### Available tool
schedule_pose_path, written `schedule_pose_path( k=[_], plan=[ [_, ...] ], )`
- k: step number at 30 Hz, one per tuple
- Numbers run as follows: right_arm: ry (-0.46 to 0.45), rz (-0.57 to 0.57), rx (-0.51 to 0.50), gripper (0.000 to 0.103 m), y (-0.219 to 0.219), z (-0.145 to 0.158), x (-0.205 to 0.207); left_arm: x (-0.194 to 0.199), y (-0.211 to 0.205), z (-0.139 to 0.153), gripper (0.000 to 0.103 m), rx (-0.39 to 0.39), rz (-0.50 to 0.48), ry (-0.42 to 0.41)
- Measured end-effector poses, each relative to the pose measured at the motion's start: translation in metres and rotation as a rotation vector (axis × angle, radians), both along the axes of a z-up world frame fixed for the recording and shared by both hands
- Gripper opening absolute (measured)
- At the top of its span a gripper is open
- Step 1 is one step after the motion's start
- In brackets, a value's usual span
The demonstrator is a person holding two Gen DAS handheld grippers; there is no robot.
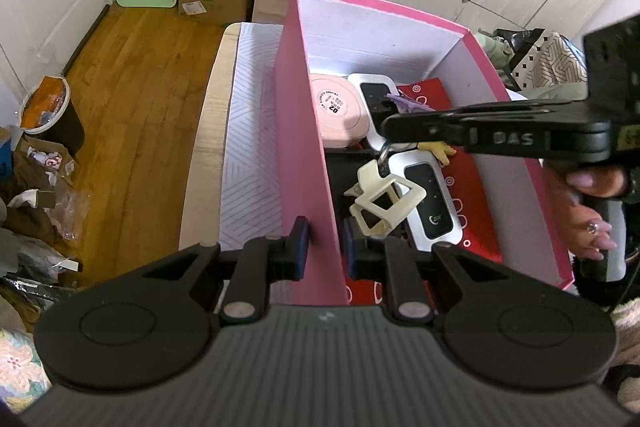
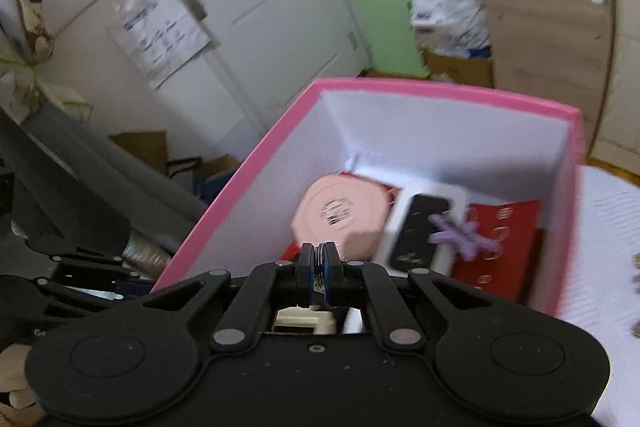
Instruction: Organize rigid objects
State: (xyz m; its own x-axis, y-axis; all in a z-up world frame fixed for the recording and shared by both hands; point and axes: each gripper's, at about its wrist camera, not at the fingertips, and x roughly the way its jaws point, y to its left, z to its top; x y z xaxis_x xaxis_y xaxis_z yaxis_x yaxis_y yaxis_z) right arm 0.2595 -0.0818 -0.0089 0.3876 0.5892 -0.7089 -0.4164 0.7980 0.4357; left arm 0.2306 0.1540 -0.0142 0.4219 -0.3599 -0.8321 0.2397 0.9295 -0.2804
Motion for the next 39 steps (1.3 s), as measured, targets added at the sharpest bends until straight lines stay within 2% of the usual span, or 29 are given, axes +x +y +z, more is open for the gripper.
schedule_pose_path(
  k=[4,9,13,16,19,24,27,32,35,39],
  plan=[
    [0.021,0.026,0.009,0.01,0.012,-0.002,0.003,-0.002,0.0,-0.001,0.016,-0.005,0.017,-0.008],
    [0.038,0.014,0.117,0.012,-0.002,0.004,0.0,-0.003,-0.001,-0.001,0.016,-0.009,0.034,-0.013],
    [-0.009,-0.035,0.23,0.017,-0.032,0.017,-0.018,-0.004,-0.001,-0.001,0.016,-0.012,0.052,-0.017],
    [-0.074,-0.117,0.252,0.021,-0.062,0.025,-0.037,-0.004,-0.002,-0.003,0.016,-0.003,0.066,-0.007],
    [-0.137,-0.21,0.178,0.023,-0.089,0.031,-0.054,-0.003,-0.006,-0.003,0.016,0.024,0.07,0.002],
    [-0.25,-0.326,-0.03,0.03,-0.125,0.031,-0.078,-0.003,-0.016,-0.001,0.016,0.07,0.077,-0.008],
    [-0.298,-0.411,-0.116,0.034,-0.149,0.017,-0.09,-0.006,-0.02,-0.001,0.016,0.091,0.09,-0.027],
    [-0.283,-0.534,-0.192,0.039,-0.186,-0.018,-0.093,-0.009,-0.02,-0.004,0.016,0.089,0.13,-0.034],
    [-0.315,-0.515,-0.25,0.052,-0.197,-0.031,-0.091,-0.01,-0.021,-0.004,0.016,0.101,0.13,-0.038],
    [-0.368,-0.411,-0.305,0.059,-0.2,-0.035,-0.08,-0.01,-0.024,-0.004,0.015,0.115,0.126,-0.042]
  ],
)
